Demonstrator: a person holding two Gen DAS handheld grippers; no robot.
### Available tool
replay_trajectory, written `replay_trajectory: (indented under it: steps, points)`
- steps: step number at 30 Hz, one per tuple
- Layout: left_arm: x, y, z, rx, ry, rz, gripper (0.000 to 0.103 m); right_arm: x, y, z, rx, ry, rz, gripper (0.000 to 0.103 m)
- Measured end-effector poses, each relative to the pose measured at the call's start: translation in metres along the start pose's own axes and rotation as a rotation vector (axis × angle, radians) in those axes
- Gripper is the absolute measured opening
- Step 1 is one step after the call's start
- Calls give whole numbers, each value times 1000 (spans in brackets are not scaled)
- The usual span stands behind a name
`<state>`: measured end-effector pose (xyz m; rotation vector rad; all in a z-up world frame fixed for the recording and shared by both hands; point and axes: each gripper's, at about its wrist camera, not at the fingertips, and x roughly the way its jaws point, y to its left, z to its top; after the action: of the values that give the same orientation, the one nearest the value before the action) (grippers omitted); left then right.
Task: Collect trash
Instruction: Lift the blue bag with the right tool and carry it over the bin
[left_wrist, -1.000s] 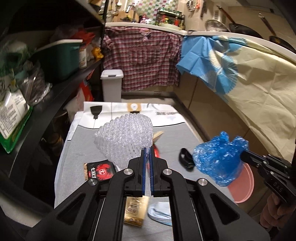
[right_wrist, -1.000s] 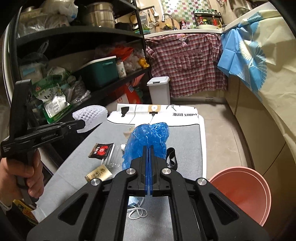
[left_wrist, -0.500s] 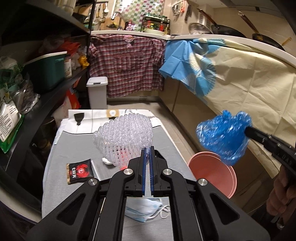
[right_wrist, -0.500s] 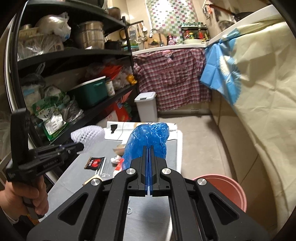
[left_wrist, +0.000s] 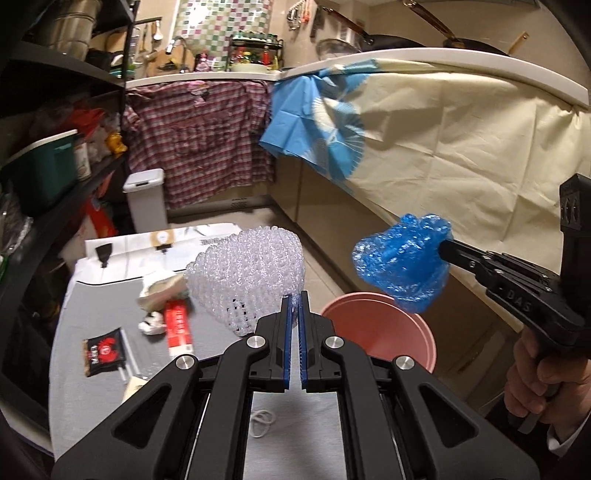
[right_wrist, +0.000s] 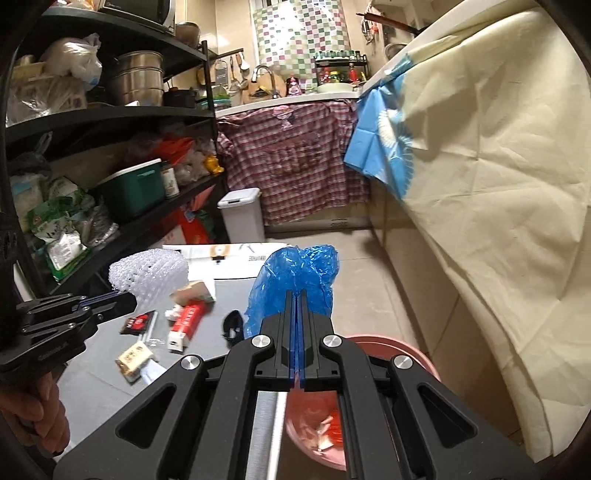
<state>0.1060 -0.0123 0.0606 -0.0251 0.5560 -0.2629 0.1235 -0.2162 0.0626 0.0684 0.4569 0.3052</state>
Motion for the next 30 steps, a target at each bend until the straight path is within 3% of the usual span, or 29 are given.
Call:
replay_trajectory:
  steps: [30]
  points:
    - [91, -78, -25, 69, 129, -112, 3, 13, -81, -16, 133, 96, -193, 1]
